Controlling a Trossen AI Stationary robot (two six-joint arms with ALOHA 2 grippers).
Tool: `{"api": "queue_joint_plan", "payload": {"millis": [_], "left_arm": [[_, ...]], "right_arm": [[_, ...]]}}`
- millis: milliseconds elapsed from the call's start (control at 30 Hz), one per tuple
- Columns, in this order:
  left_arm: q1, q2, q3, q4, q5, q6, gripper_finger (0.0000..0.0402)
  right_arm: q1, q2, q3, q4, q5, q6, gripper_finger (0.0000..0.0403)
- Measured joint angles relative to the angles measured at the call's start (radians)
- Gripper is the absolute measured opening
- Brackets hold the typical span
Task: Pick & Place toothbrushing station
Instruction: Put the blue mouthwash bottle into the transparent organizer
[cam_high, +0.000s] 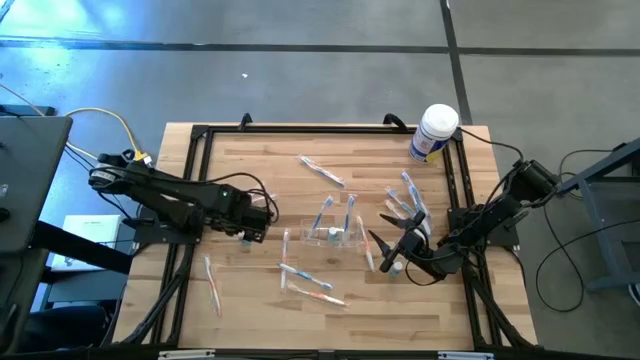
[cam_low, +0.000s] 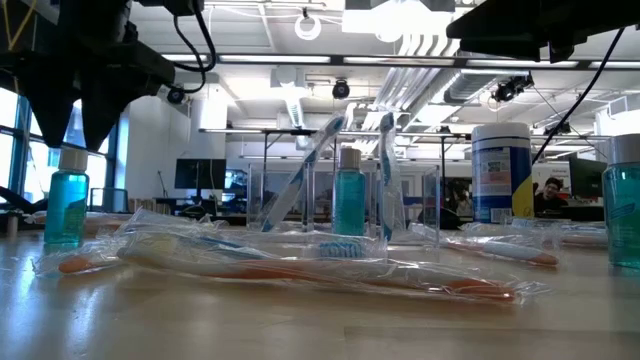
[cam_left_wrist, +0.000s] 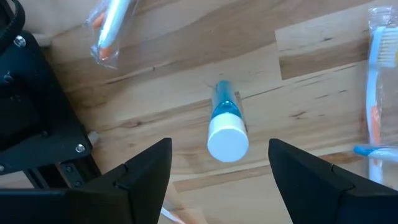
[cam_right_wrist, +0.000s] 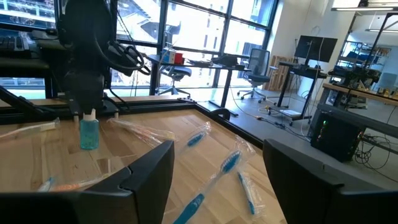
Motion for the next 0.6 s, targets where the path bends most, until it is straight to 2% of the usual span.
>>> {"api": "queue_joint_plan", "payload": {"millis": [600], "left_arm": [[0.027, 0.0, -0.07, 0.034, 0.002, 0.01, 0.0259]], "right_arm": [[0.002, 0.0, 0.0, 0.0, 0.0, 0.0, 0.0239]]}}
